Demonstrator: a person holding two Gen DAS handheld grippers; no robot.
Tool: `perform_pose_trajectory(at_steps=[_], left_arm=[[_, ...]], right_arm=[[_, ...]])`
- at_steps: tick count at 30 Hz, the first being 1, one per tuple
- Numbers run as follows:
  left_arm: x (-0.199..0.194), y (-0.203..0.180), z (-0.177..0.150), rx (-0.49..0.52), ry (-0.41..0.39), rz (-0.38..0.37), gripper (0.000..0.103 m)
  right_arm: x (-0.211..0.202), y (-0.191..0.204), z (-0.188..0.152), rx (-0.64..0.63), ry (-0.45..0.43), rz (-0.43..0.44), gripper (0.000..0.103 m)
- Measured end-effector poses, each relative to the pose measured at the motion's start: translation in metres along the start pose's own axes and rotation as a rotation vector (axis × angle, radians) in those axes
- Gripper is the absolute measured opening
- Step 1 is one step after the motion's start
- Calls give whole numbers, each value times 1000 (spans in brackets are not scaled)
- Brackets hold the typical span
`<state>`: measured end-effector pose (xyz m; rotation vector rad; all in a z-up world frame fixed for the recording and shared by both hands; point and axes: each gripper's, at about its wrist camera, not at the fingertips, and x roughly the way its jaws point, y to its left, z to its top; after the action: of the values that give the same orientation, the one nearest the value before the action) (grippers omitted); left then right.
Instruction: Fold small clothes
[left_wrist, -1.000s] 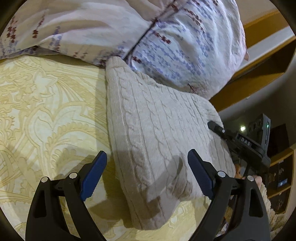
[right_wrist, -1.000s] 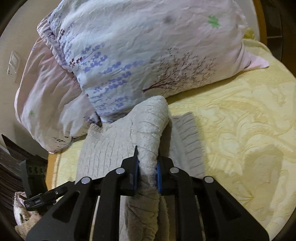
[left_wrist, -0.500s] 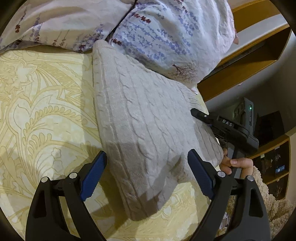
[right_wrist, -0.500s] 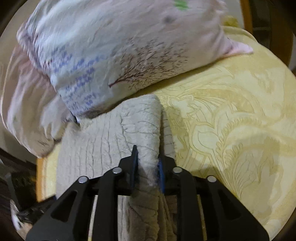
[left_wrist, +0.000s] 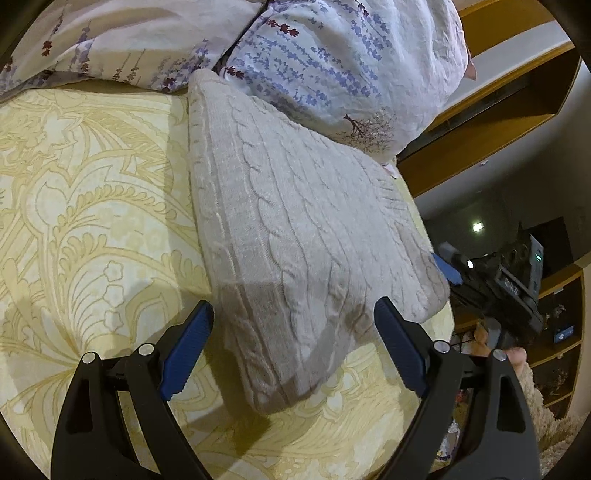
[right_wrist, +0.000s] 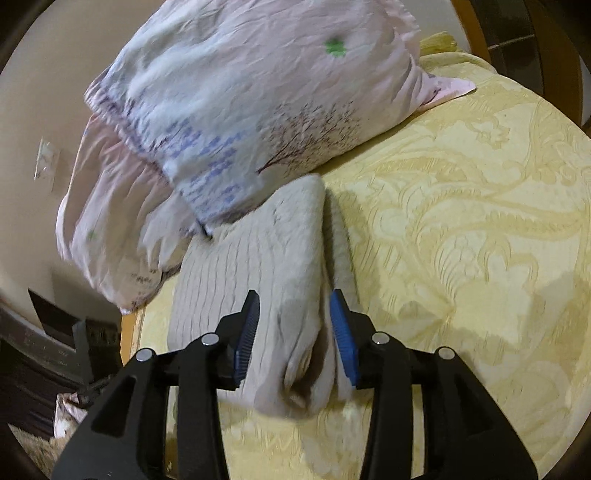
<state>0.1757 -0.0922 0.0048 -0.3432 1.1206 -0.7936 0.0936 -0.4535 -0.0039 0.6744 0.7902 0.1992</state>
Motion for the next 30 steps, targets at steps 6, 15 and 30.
perform_pose_trajectory(at_steps=[6, 15, 30], left_arm=[[-7, -7, -3, 29, -15, 61, 89], [-3, -13, -6, 65, -3, 110, 81], [8, -16, -9, 77, 41, 87, 67]], right_arm=[[7, 3, -16, -13, 40, -5, 37], [12, 3, -24, -21, 48, -18, 18], [-8, -7, -22, 0, -49, -83, 9]])
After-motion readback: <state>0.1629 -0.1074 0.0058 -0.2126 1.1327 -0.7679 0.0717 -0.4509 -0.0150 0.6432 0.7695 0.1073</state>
